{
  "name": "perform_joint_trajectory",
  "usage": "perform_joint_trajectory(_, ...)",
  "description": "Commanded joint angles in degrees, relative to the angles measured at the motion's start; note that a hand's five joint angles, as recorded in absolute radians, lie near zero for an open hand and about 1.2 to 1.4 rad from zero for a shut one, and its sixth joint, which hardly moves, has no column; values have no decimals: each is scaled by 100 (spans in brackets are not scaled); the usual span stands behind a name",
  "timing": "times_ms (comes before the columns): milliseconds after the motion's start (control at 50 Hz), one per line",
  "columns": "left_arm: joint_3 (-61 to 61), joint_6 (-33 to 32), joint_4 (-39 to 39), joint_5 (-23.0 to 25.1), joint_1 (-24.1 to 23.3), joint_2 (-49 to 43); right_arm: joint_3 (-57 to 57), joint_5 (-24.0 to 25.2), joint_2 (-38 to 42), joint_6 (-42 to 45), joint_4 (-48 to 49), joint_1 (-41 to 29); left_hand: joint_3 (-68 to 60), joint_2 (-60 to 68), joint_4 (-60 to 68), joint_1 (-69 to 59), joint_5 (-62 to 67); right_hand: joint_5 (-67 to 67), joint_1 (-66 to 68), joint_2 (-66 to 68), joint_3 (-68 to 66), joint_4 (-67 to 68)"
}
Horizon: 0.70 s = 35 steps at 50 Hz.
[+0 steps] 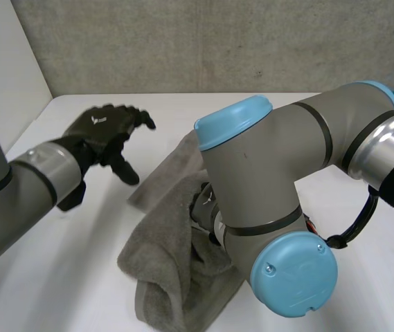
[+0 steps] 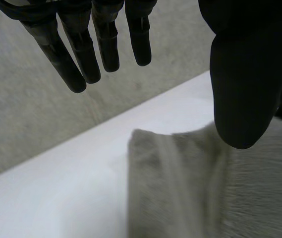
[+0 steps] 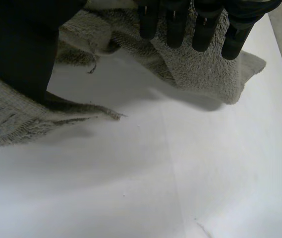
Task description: Fold the laundry.
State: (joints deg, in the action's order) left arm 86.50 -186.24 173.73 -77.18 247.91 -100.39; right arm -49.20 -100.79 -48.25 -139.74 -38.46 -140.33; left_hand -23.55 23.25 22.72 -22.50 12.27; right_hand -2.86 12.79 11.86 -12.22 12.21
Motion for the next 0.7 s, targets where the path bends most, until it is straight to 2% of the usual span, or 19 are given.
perform_joint_trajectory(20,552,-88,152,19,257,503,-195,-11,-123,43,-12,137,-46,76,128,-150,173,286,-279,-186,222,-221)
perform_joint_trajectory(100,666,-53,223,-25,381,609,-318,42,-622,140,-162,374,-79,109,162,-183,207,286,-279,-186,222,-221)
perform_joint_trajectory(140,728,-35,179,-43,354,609,-379,94,-782,122,-127,489,-79,109,162,-184,207,-132,139,232,-195,197)
perform_joint_trajectory(300,1106,-44,135,-323,-41,337,-739,297,-1353,-97,338,998,-163,193,246,-268,291,-1447,1453,1547,-1510,1511)
perform_joint_trajectory(380,1158,8,144,-675,-234,47,-977,349,-1529,-308,795,1227,-315,345,398,-419,442,-1834,1840,1934,-1897,1898)
perform_joint_trajectory(460,1159,193,144,-921,-568,-156,-1345,621,-1547,-712,1751,1377,-298,328,381,-402,426,-1264,1270,1364,-1327,1328)
perform_joint_trajectory(540,1027,483,153,-1115,-990,-428,-1750,1201,-1354,-845,3166,1491,-298,328,381,-402,425,-708,715,808,-772,773)
perform_joint_trajectory(580,869,632,144,-1220,-1174,-665,-1891,1649,-1082,-661,3949,1544,-298,328,381,-402,425,-456,462,556,-519,520)
perform_joint_trajectory(620,746,703,126,-1343,-1280,-841,-1917,1965,-880,-468,4301,1561,-315,345,397,-419,442,-187,193,287,-250,251)
perform_joint_trajectory(640,632,773,118,-1491,-1367,-1007,-1892,2271,-661,-267,4416,1596,-315,345,398,-419,442,-136,142,236,-199,200)
perform_joint_trajectory(700,386,861,100,-1808,-1517,-1306,-1708,2651,-291,-28,4400,1676,-332,362,414,-436,459,-135,142,235,-198,200)
